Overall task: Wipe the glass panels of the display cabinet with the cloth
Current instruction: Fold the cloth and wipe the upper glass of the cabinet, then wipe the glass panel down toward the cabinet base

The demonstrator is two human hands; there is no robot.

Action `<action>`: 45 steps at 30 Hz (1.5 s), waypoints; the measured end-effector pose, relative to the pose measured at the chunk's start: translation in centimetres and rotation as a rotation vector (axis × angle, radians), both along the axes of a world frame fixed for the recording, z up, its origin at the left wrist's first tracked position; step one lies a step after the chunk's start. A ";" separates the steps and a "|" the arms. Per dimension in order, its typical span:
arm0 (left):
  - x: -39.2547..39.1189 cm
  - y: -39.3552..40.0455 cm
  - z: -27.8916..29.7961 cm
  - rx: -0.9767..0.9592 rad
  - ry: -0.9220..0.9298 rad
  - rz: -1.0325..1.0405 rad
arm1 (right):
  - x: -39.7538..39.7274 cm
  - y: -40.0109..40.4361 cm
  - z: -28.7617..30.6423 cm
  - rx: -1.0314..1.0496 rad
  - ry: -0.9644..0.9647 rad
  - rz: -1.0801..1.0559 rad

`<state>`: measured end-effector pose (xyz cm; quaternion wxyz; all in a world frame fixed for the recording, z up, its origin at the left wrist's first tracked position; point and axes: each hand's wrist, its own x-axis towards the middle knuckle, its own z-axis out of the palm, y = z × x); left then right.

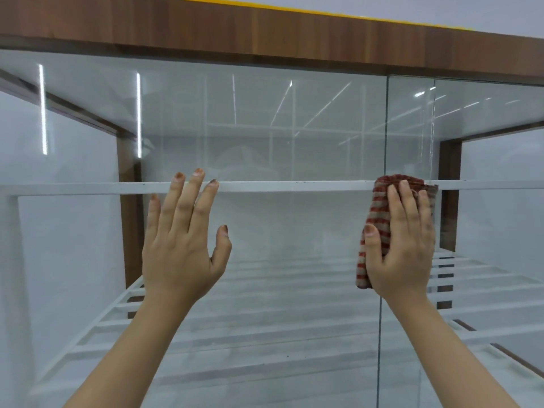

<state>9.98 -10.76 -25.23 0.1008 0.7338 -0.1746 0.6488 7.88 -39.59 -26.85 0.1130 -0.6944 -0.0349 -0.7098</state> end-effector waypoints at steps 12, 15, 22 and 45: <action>-0.8 0.6 0.4 0.085 0.057 -0.014 | -1.2 4.2 -1.1 0.051 -0.078 0.207; -2.0 3.3 -1.0 0.166 0.072 -0.025 | -1.9 10.1 -1.5 -0.074 -0.052 0.327; -4.4 19.4 -8.1 0.111 0.209 0.147 | -1.6 24.3 -5.5 -0.233 0.061 0.511; -1.3 28.1 -12.1 0.017 0.177 0.091 | 1.5 41.8 -12.7 -0.360 0.164 0.030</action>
